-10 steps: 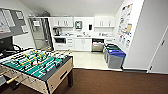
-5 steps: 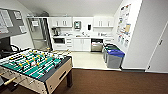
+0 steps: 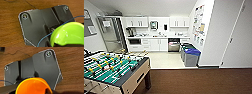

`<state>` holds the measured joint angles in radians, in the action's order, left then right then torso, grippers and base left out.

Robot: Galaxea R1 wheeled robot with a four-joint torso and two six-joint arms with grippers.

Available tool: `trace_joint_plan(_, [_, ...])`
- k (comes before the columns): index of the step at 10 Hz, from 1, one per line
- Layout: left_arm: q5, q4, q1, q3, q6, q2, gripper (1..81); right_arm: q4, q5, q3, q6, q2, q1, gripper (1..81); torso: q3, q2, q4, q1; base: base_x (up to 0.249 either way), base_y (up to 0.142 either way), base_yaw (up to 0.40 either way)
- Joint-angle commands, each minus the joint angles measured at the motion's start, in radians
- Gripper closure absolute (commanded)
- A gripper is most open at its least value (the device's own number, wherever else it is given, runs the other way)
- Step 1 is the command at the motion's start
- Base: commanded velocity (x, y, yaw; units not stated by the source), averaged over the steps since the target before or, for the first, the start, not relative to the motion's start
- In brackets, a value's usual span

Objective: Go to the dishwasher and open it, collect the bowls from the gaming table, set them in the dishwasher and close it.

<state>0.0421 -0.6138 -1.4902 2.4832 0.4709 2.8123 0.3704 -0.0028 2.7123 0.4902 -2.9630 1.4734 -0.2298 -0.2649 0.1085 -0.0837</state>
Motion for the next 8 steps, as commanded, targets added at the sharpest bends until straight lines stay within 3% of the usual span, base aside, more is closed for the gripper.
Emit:
trace_joint_plan(1, [-0.041,-0.007,0.046,-0.006,-0.003,-0.017,81.1,0.007,-0.051,0.004,-0.001,0.009,-0.05,81.1,0.0,0.0,0.0,0.0,0.0,0.0,-0.197])
trace_joint_plan(5, [-0.041,-0.001,0.046,-0.006,-0.003,-0.019,81.1,0.007,-0.051,0.003,-0.001,0.009,-0.05,81.1,0.0,0.0,0.0,0.0,0.0,0.0,-0.196])
trace_joint_plan(8, [-0.039,0.002,0.046,-0.006,-0.001,-0.02,81.1,0.008,-0.051,0.004,-0.001,0.009,-0.05,81.1,0.0,0.0,0.0,-0.001,0.0,-0.047,0.0])
